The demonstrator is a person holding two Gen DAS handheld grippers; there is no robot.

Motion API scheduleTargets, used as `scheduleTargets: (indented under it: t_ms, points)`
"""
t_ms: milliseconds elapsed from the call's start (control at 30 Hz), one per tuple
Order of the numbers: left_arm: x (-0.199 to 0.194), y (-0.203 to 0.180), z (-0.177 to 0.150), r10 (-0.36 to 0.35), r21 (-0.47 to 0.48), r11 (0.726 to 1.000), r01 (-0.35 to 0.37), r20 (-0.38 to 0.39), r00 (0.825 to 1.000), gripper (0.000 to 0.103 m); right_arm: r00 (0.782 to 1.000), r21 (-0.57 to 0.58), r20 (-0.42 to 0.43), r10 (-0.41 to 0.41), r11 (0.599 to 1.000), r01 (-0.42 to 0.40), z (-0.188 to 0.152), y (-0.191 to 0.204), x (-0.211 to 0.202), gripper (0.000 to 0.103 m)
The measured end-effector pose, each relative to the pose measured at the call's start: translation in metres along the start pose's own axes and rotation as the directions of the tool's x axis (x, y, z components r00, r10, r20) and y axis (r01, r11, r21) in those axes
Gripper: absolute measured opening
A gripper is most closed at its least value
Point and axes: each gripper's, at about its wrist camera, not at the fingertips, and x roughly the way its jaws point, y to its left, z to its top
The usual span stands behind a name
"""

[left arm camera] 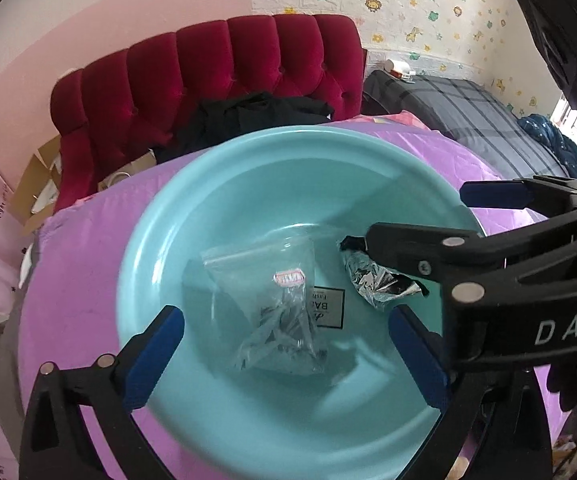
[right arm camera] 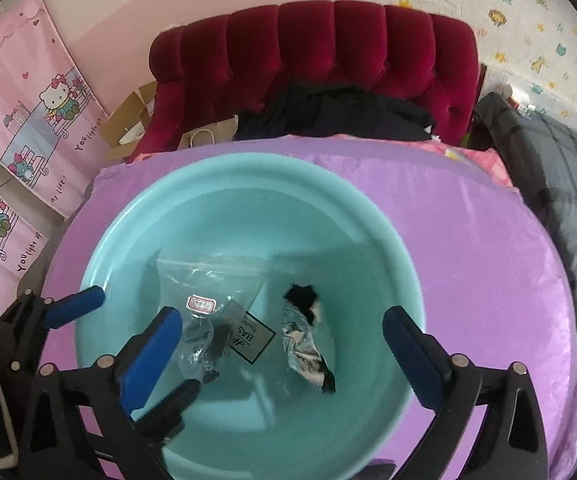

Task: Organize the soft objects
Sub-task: 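Open both tools to drop the bag and wrapper into the basin, then move both tools back toward the remaining items on the table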

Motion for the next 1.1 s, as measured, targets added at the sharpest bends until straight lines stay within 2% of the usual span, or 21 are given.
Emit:
scheduleTargets:
  t_ms: [167,533,1100]
  points:
    - [-0.023,-0.002,-0.009,0.02,-0.002,1.0,-0.02,0.019,1.0,0.103,0.999,-0.02,0.021,-0.03,0.999,0.031,-0.01,0.002,-0.019,0.103]
    - [-0.069,-0.012,-0.03,0.041,-0.014,0.999,-0.041,0.047,0.998,0.103,0.998,-0.016,0.045,-0.039,0.999,0.039,-0.039,0.006,-0.068,0.103]
    - [-0.134,-0.018,-0.083,0.078,-0.027,0.997,-0.076,0.084,0.993,0.103,0.997,-0.034,0.058,-0.058,0.998,0.06,-0.098,0.014,-0.133,0.103]
